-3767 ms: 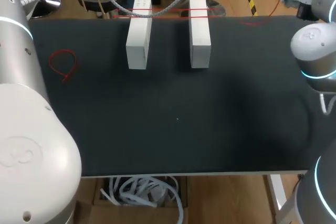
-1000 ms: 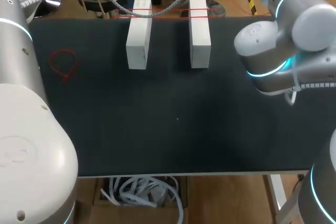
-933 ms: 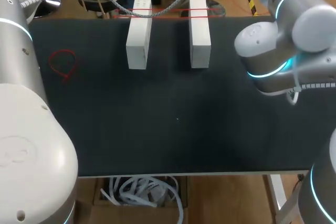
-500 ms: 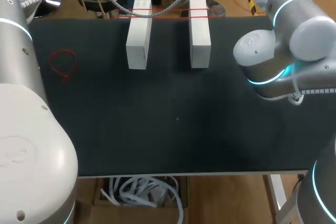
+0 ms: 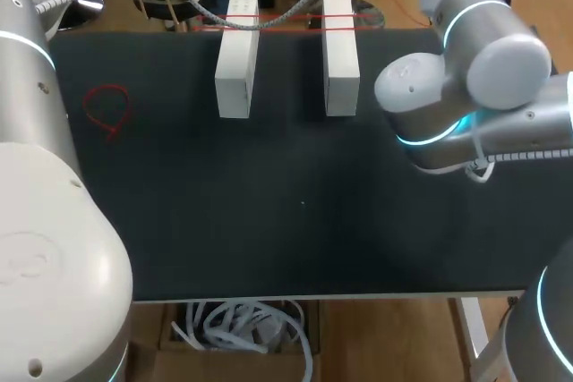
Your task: Grab the tape and strap the tape.
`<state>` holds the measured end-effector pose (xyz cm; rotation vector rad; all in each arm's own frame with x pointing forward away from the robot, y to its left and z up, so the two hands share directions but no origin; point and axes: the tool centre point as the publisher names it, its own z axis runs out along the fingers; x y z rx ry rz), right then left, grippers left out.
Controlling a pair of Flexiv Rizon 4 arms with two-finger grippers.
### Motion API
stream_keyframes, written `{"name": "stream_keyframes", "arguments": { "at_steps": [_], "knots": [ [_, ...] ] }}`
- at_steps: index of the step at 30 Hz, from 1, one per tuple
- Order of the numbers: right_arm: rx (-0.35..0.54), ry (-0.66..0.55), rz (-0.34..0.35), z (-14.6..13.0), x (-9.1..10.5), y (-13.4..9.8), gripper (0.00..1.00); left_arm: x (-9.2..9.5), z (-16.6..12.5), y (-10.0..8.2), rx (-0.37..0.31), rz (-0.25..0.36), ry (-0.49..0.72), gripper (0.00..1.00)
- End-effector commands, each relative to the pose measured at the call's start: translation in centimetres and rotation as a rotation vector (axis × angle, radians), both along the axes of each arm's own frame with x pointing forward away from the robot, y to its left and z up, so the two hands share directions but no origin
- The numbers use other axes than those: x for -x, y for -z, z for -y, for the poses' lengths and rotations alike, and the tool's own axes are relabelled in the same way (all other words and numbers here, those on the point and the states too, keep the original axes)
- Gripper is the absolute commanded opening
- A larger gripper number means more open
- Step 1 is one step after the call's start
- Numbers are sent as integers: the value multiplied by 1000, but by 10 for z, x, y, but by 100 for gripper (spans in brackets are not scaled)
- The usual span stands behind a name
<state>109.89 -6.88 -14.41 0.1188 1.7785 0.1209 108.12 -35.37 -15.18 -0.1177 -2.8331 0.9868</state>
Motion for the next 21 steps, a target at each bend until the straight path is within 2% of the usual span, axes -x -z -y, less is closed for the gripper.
{"name": "stream_keyframes", "arguments": {
  "at_steps": [1,6,21],
  "knots": [
    [20,72,10,-5,-1,-2,0,0,0,-1,-4,-1,0,0],
    [39,117,54,-7,-1,-4,0,0,0,-1,-4,-1,0,0],
    [56,155,37,-21,4,3,0,0,0,-1,-4,-1,0,0]
  ]
}}
